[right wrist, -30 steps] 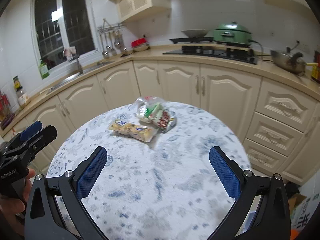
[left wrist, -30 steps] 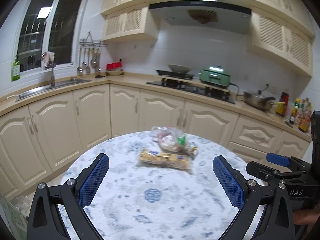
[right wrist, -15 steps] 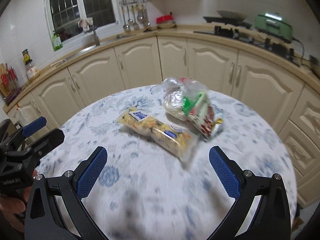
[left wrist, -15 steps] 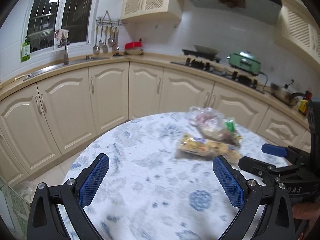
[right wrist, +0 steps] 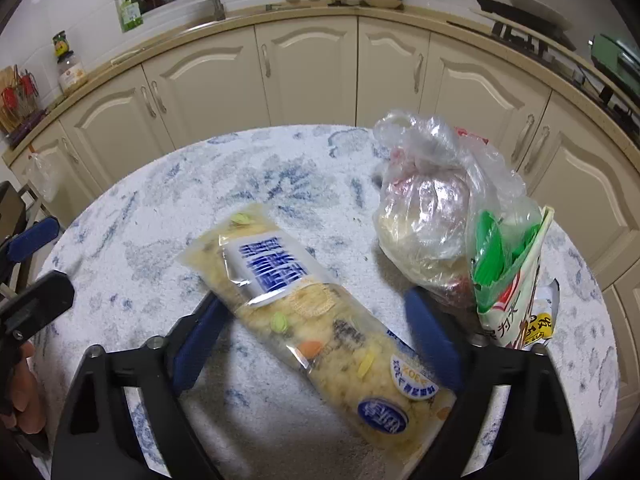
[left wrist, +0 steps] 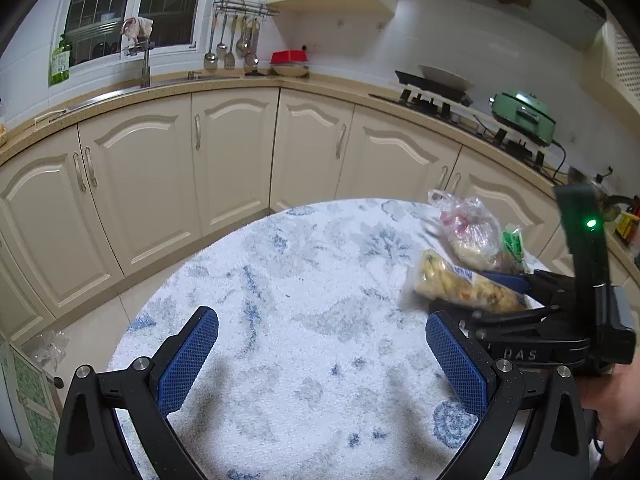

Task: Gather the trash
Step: 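Grasp the long printed snack bag with the right tool while the left tool grasps the green-white carton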

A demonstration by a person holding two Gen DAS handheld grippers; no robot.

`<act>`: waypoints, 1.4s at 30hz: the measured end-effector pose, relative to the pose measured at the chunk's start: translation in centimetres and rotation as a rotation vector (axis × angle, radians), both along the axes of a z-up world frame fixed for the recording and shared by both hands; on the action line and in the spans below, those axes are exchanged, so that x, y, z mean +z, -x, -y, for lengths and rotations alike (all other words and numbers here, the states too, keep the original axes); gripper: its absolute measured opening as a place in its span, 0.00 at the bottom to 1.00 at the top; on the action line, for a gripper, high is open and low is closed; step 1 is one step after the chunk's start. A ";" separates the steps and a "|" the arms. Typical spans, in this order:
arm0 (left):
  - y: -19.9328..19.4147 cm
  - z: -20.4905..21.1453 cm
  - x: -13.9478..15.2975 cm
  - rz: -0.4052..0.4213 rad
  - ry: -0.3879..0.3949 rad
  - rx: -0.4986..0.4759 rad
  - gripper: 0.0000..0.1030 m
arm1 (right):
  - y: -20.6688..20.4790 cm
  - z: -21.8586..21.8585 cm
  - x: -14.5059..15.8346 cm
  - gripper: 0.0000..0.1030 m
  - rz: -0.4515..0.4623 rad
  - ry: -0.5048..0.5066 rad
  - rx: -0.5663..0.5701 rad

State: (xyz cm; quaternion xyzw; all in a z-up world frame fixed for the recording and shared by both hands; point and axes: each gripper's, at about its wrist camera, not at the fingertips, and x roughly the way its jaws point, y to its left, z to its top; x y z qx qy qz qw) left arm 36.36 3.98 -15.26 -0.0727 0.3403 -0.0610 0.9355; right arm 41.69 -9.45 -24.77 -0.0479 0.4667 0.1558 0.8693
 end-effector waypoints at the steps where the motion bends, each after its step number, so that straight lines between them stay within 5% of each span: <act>1: -0.4 0.2 0.1 0.001 -0.003 -0.002 0.99 | 0.3 0.0 0.2 0.55 0.001 -0.006 -0.001; 4: -1.5 1.0 0.5 0.017 -0.011 -0.017 0.99 | 1.5 0.3 0.4 0.32 -0.006 -0.026 -0.005; 16: -0.1 4.7 0.0 0.024 -0.066 -0.144 0.99 | 8.4 5.1 1.1 0.31 -0.017 -0.159 -0.137; 25: -1.2 10.6 0.8 -0.009 -0.107 -0.236 0.99 | 12.0 10.5 1.7 0.31 0.009 -0.167 -0.264; 31: -3.7 15.3 0.4 -0.032 -0.091 -0.279 0.99 | 12.2 14.0 2.1 0.31 0.039 -0.213 -0.341; 42: -8.5 20.8 -2.2 -0.051 -0.085 -0.212 0.98 | 10.3 17.4 2.6 0.31 0.080 -0.231 -0.389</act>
